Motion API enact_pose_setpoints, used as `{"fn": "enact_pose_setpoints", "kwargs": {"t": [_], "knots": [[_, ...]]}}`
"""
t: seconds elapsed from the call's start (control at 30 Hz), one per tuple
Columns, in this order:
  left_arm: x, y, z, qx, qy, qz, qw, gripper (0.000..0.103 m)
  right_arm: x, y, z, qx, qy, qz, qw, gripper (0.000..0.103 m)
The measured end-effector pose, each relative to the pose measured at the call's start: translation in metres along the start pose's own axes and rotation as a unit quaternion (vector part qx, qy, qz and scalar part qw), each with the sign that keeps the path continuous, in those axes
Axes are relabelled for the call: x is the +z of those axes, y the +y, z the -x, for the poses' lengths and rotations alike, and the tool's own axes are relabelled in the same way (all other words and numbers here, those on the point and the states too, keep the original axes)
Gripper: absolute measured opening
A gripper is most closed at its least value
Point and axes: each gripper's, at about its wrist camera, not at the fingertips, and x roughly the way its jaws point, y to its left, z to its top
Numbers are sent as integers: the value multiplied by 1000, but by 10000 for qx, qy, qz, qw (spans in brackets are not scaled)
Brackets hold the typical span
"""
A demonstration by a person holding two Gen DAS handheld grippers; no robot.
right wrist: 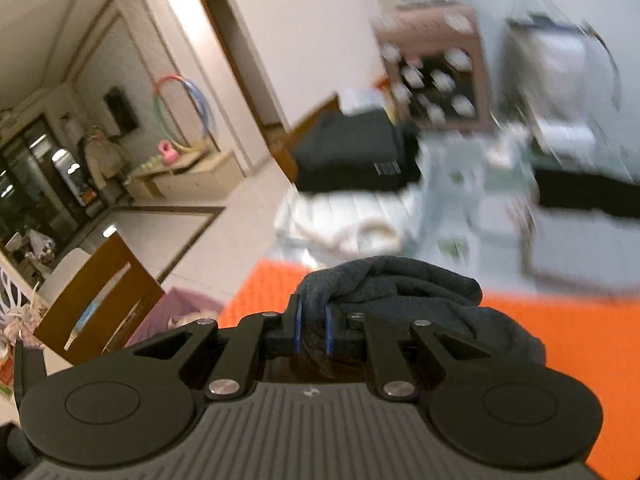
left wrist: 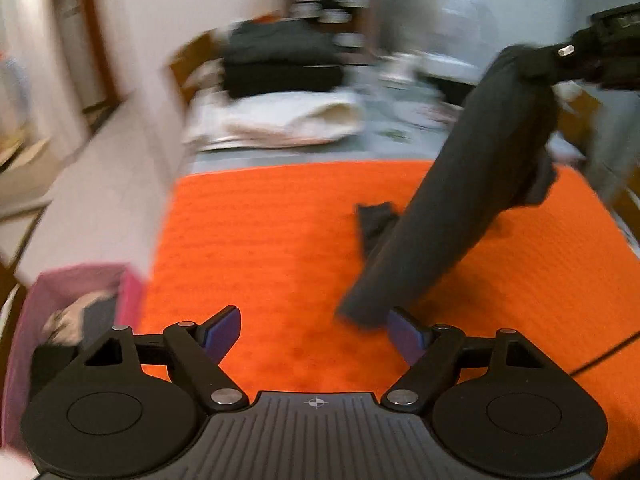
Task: Fold clothes
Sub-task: 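Carry the grey garment with the right gripper and lay it on the mat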
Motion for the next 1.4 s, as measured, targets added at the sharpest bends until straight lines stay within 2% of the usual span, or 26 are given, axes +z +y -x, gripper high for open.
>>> {"fn": "enact_pose_setpoints", "kwargs": {"t": [0.1,0.17,0.2,0.27,0.33,0.43,0.47,0.53,0.57,0.73,0.83,1.0,1.1,1.27,1.4], "knots": [[-1,-29,8,-747,-119,-496,9959,83,-36,-1,32,-112,-57,-402,9991,13],[0,-52,14,-1060,-256,-963,9894,84,-51,0,55,-173,-202,-607,9978,13],[0,-64,16,-1128,-352,-1221,9855,84,-56,0,67,-208,-311,-641,9972,13],[-1,-85,19,-1025,-593,-1624,9796,83,-66,2,90,-277,-531,-704,9957,12],[-1,-97,26,-1008,-823,-1825,9746,79,-71,2,112,-329,-728,-766,9939,12],[2,-101,39,-1050,-1108,-1899,9699,59,-71,7,153,-337,-1006,-863,9906,12],[2,-103,43,-1065,-1201,-1918,9682,45,-71,10,165,-307,-1087,-883,9897,12],[2,-100,52,-1147,-1236,-1767,9697,24,-64,12,187,-276,-1253,-924,9874,12],[2,-97,54,-1182,-1211,-1694,9709,21,-64,13,199,-278,-1345,-979,9857,12],[1,-89,53,-1175,-1011,-1542,9758,23,-58,1,213,-441,-1472,-1138,9815,11],[-3,-81,53,-1051,-933,-1441,9795,24,-54,-6,185,-460,-1237,-984,9864,1],[-8,-64,54,-723,-802,-1254,9862,29,-53,-4,108,-346,-705,-746,9941,1],[-9,-55,53,-569,-716,-1170,9889,31,-61,-6,81,-400,-397,-716,9958,1],[-12,-53,48,-543,-559,-1081,9911,38,-86,-20,76,-773,-113,-759,9940,4],[-17,-72,44,-739,-498,-1206,9887,55,-113,-38,92,-1174,1,-914,9889,6]]}}
